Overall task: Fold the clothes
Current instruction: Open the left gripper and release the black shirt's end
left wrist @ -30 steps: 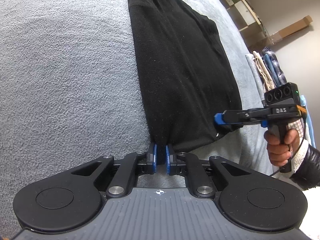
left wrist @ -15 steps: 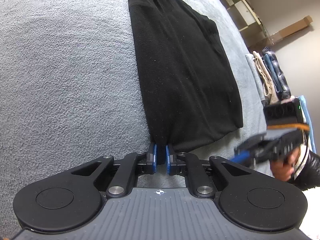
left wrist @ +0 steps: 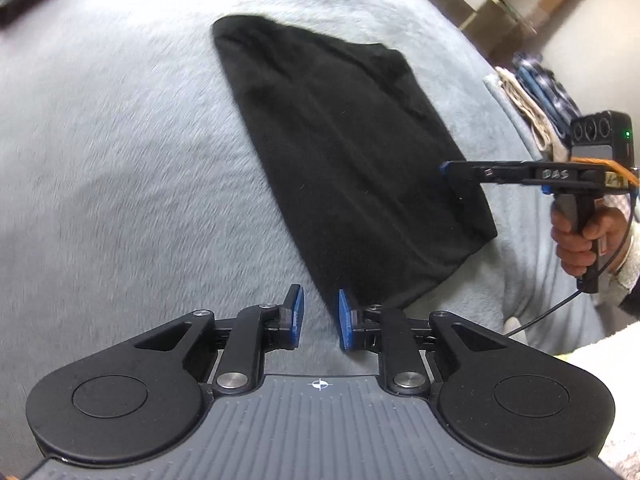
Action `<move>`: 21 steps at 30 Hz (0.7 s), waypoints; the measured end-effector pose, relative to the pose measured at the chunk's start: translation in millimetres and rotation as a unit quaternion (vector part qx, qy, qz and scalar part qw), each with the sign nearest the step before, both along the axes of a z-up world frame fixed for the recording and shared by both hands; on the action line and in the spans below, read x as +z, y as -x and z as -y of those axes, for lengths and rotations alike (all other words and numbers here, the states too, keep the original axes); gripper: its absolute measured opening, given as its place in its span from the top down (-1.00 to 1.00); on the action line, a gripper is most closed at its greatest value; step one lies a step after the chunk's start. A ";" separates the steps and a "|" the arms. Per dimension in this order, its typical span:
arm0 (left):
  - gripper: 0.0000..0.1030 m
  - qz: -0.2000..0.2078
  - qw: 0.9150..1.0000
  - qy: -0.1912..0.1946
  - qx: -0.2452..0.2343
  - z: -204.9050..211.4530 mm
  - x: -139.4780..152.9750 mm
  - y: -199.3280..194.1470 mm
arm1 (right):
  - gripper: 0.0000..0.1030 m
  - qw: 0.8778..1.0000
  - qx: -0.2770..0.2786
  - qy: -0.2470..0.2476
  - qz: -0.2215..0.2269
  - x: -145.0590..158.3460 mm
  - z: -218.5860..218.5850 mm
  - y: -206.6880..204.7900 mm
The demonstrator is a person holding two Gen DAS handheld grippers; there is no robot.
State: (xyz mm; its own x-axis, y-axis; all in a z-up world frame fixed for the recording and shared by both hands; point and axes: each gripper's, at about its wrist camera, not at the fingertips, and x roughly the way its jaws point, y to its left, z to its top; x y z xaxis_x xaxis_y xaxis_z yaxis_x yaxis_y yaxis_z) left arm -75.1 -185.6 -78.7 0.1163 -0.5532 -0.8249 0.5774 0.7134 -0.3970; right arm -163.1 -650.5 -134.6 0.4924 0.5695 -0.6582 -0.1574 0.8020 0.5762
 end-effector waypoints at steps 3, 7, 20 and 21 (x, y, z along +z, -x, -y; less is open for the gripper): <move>0.64 0.034 0.999 0.009 -0.040 15.2 2.4 6.1 | 0.66 0.997 0.038 0.051 0.034 14.3 -63.5 -18.6; 0.64 0.069 0.996 -0.003 -0.062 24.3 -17.4 18.3 | 0.66 0.985 0.102 0.116 0.076 27.8 -110.4 -24.0; 0.58 0.060 0.996 0.032 -0.053 5.5 -36.7 18.2 | 0.79 0.972 0.107 0.201 0.061 43.4 -115.9 -23.9; 0.54 0.057 0.996 0.035 -0.052 4.3 -36.5 18.2 | 0.79 0.972 0.129 0.186 0.064 41.6 -128.5 -24.5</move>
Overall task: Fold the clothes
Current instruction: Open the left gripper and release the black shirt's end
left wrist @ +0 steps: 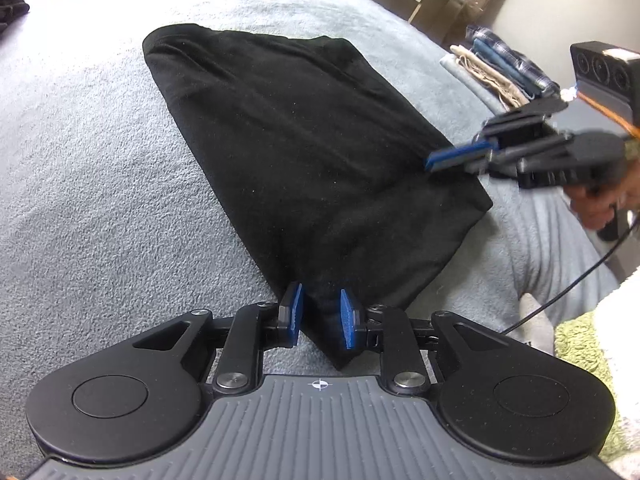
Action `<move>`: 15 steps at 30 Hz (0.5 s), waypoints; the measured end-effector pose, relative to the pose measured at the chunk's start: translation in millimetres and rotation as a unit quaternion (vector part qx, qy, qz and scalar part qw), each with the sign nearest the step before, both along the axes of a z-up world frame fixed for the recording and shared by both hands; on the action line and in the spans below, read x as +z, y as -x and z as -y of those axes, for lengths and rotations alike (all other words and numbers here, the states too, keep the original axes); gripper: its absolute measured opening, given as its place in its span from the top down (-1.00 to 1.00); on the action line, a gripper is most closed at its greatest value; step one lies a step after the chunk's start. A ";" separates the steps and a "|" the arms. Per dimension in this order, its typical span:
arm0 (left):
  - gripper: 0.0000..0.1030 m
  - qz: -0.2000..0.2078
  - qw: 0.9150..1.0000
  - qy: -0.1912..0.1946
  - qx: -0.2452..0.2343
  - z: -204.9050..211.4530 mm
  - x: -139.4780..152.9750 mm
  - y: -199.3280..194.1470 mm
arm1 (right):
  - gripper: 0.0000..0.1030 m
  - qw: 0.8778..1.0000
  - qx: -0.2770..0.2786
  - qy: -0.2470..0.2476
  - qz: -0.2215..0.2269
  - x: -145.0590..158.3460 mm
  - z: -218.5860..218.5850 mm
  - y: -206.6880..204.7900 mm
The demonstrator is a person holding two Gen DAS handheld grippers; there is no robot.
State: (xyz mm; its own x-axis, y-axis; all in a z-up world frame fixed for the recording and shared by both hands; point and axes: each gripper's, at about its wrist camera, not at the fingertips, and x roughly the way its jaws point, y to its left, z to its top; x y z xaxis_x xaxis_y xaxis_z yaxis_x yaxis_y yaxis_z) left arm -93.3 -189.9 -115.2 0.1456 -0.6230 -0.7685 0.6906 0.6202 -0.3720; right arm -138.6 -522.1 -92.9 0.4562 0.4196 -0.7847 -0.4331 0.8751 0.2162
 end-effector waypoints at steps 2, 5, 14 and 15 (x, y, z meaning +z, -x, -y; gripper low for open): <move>0.49 -0.007 1.000 0.006 0.004 -0.6 0.3 0.2 | 0.79 0.999 0.039 -0.010 -0.013 -8.5 -20.2 1.2; 0.48 -0.014 1.000 0.016 0.012 0.7 -0.1 0.5 | 0.80 0.997 0.054 0.054 -0.031 -24.5 -12.6 7.2; 0.46 -0.024 0.999 0.034 0.019 -5.2 -0.1 4.0 | 0.78 0.997 -0.079 -0.004 -0.023 15.9 51.1 -32.3; 0.45 -0.025 0.999 0.035 0.019 -5.6 0.9 5.4 | 0.78 0.997 -0.068 -0.014 -0.019 12.2 40.1 -38.7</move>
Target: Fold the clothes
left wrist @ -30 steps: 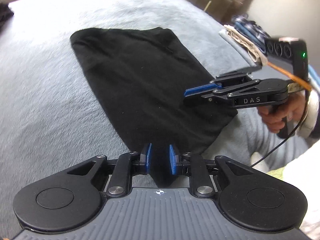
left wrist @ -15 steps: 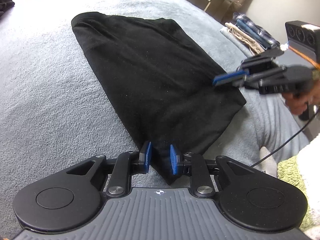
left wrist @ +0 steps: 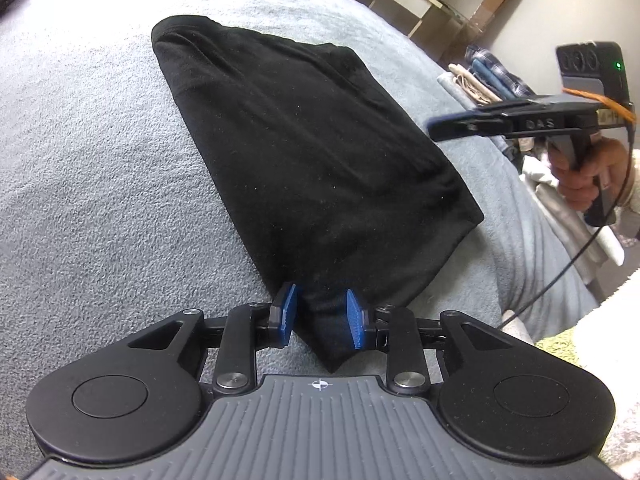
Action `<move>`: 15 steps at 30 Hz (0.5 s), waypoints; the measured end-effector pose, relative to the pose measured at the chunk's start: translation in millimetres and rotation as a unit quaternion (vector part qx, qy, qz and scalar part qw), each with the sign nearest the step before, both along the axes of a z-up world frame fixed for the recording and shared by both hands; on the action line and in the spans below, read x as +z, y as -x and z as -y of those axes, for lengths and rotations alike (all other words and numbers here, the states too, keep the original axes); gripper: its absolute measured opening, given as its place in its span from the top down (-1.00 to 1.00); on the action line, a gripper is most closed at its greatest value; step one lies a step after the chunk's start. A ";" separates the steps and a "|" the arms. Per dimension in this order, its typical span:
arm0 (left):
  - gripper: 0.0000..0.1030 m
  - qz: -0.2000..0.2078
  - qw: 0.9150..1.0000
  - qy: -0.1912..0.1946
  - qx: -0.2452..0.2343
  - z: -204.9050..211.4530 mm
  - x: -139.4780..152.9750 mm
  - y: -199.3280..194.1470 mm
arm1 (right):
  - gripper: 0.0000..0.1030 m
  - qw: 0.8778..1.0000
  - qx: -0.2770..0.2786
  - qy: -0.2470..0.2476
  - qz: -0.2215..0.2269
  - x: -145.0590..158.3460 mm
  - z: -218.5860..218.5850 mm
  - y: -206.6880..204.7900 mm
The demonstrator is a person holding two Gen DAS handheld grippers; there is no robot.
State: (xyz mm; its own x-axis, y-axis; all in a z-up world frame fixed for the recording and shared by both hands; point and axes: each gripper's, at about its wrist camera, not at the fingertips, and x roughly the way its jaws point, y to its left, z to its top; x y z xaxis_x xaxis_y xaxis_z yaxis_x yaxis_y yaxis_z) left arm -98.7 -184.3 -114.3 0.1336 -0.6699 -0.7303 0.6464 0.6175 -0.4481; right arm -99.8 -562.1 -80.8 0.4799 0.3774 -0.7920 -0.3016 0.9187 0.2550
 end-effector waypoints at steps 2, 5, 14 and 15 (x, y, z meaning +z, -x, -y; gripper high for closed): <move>0.45 0.002 1.000 -0.001 -0.001 0.2 1.9 1.9 | 0.78 1.000 0.021 -0.009 0.008 -8.6 -19.8 -11.1; 0.45 0.001 1.000 0.000 0.002 0.3 4.5 5.8 | 0.80 0.998 0.055 0.037 0.015 -27.6 -35.7 -16.9; 0.45 -0.020 1.000 0.022 0.010 -7.9 -0.2 2.5 | 0.79 0.987 -0.156 0.033 0.025 -15.7 64.7 -9.8; 0.45 -0.023 0.999 0.026 0.010 -9.2 -1.1 1.5 | 0.79 0.987 -0.154 0.014 0.033 -11.4 61.3 -11.1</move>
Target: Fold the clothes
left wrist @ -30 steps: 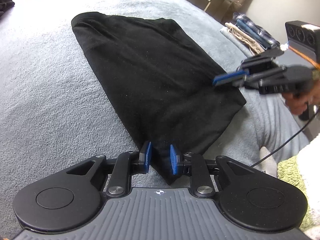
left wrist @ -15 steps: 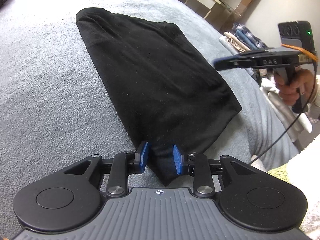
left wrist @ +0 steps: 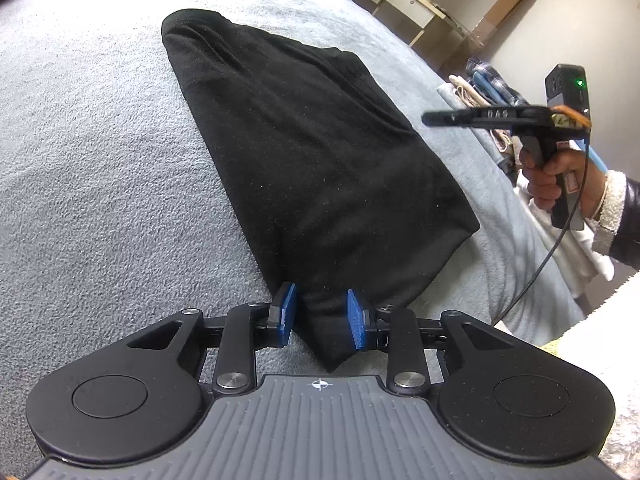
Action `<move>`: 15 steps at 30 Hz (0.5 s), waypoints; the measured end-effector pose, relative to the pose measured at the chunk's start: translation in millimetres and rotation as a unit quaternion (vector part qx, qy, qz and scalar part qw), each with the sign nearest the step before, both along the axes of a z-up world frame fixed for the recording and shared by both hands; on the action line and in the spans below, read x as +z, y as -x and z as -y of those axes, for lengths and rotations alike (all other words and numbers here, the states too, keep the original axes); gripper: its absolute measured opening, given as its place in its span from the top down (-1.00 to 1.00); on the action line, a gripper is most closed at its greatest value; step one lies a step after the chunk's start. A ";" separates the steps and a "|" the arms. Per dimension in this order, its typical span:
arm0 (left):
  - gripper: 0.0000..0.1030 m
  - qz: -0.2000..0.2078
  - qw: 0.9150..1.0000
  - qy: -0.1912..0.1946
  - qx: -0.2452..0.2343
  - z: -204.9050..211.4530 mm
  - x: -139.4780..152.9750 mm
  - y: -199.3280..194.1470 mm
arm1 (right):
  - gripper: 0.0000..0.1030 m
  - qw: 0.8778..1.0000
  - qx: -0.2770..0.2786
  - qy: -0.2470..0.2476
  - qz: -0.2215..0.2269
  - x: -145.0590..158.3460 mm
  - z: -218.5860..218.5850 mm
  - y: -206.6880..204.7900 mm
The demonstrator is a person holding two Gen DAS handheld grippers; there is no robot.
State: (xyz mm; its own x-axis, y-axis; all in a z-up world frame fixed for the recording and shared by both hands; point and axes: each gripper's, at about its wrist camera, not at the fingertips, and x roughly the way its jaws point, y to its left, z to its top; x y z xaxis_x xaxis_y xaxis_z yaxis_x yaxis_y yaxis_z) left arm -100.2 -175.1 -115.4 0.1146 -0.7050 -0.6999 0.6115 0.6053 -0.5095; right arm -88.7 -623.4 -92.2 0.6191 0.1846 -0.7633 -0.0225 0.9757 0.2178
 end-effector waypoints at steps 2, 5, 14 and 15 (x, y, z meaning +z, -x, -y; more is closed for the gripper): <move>0.44 -0.007 1.000 0.010 0.002 -3.1 -2.2 -1.8 | 0.79 0.999 0.034 -0.026 0.017 5.2 -18.4 -7.1; 0.44 -0.020 1.000 0.021 0.012 -8.7 -4.1 -2.6 | 0.79 0.994 0.104 -0.043 0.012 -5.3 -55.7 -24.7; 0.44 -0.024 0.999 0.024 0.013 -13.7 -5.5 -2.5 | 0.95 0.998 -0.019 -0.038 0.044 -21.9 6.1 -52.4; 0.44 -0.024 0.999 0.024 0.012 -13.7 -5.9 -3.2 | 0.95 0.997 -0.014 -0.046 0.052 -18.6 5.8 -53.1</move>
